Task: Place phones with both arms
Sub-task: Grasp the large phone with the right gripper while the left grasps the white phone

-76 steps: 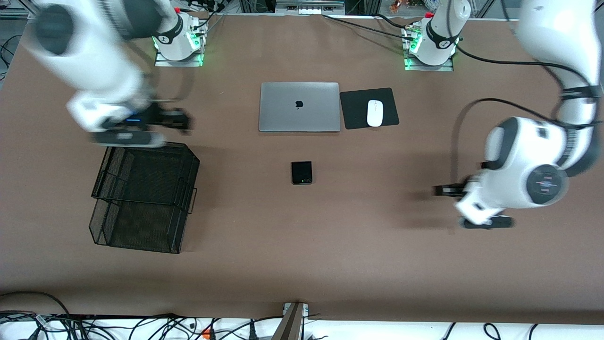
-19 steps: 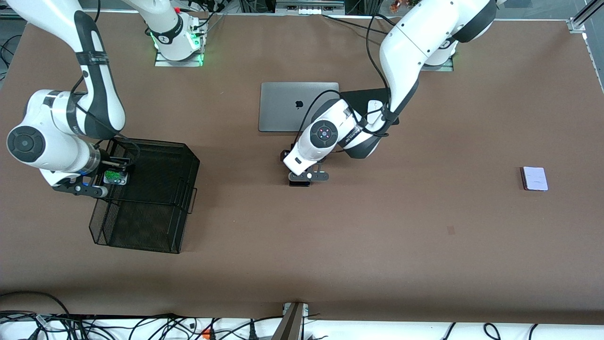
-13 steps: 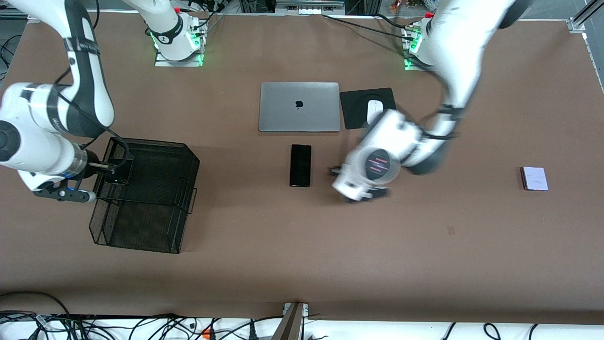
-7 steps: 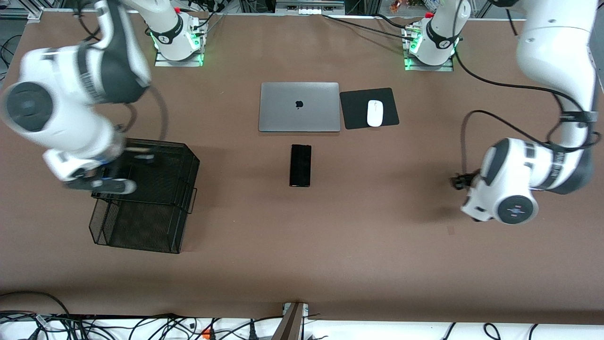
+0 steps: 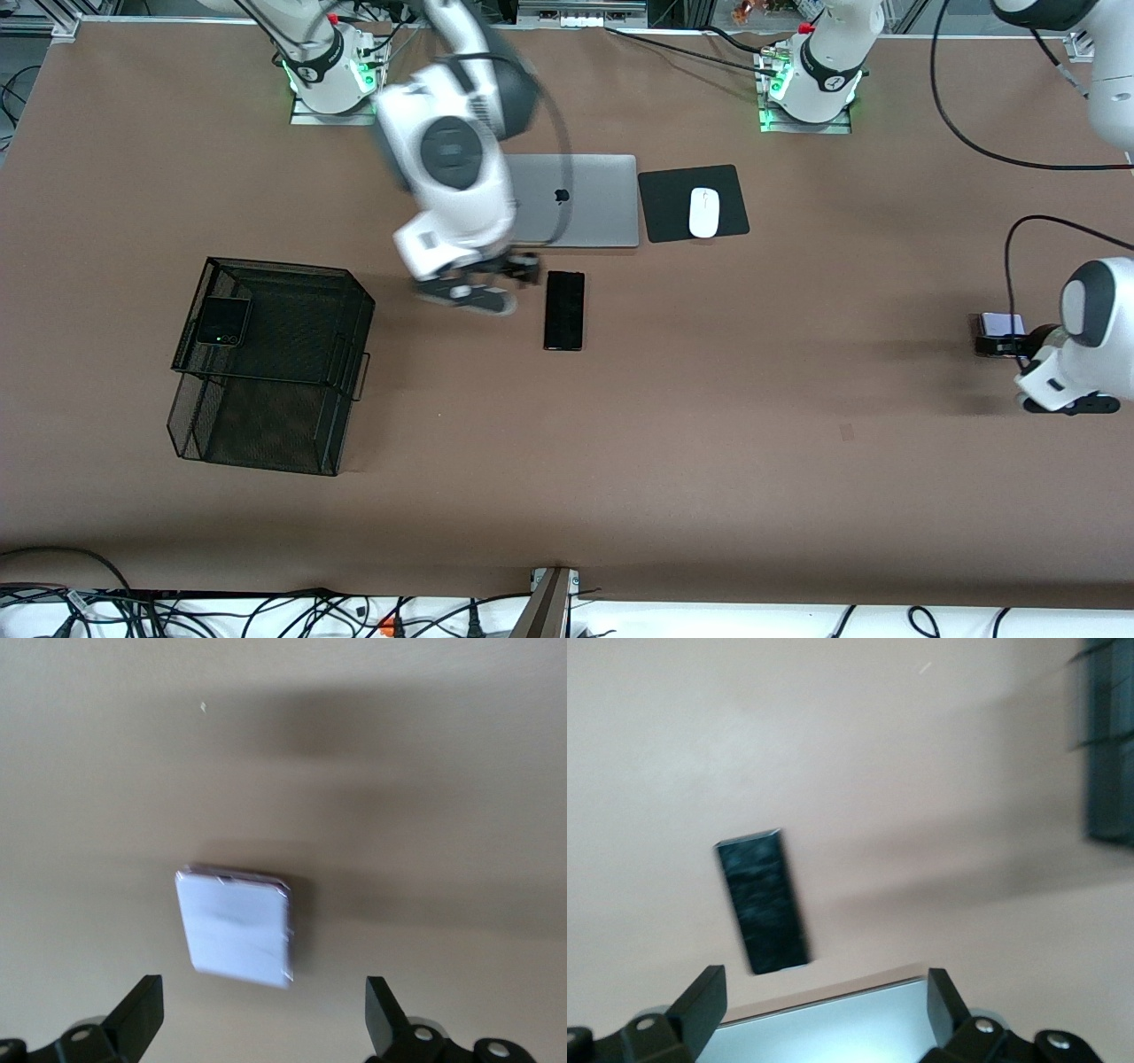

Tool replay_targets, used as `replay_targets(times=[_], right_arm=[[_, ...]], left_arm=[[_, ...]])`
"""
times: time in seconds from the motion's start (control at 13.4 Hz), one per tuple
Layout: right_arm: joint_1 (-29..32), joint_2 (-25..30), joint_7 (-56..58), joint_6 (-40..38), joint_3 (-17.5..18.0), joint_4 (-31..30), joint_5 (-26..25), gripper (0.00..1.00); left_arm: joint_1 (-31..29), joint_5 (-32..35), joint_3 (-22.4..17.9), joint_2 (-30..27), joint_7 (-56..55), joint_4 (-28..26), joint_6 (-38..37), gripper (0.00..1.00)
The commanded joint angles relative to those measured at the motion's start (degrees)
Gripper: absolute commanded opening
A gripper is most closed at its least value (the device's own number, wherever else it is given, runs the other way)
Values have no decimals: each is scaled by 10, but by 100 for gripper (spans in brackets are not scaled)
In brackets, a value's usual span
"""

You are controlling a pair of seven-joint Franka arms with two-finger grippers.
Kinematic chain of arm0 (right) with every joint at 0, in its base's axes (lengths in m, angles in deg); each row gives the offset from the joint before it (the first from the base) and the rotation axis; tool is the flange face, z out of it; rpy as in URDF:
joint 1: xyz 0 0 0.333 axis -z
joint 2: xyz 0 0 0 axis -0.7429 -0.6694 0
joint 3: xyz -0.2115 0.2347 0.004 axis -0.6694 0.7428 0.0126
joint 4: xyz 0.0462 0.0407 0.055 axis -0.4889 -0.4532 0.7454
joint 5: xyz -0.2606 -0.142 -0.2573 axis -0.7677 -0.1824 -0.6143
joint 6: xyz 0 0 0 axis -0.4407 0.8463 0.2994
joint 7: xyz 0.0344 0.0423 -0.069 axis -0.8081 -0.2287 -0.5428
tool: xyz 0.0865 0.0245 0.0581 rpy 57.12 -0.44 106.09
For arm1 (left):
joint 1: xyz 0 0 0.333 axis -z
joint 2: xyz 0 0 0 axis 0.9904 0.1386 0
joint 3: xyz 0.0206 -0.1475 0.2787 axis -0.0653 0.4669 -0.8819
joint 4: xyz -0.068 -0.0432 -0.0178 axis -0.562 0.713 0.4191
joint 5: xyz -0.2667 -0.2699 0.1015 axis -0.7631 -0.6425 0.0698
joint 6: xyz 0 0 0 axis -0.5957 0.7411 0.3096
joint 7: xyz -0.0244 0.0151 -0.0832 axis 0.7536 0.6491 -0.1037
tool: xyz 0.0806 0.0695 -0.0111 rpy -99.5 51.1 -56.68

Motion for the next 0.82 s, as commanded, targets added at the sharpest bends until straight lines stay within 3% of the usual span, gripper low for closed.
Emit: replay_targets(times=[0.0,0.15,0.37,0.6,0.74], right_arm=[[-23,-45,-23,24,-10,23,46,100],[-45,-74,-16,71,-10,5,46,100],[-50,-111,-10,155,2,-29,47,100],[-50,-149,-8,195,7,-30,46,100],[-50,-163,-8,210,17,-30,46,100]], left_arm=[[-49,-42,20,-15,82,-44,56,100],[-63,-61,20,-16,144,-52,79,100],[-94,-105,19,-14,153,-80,111,100],[-116,-107,19,-14,152,-129,198,100],[-116,-107,19,-14,151,-129,203,100]])
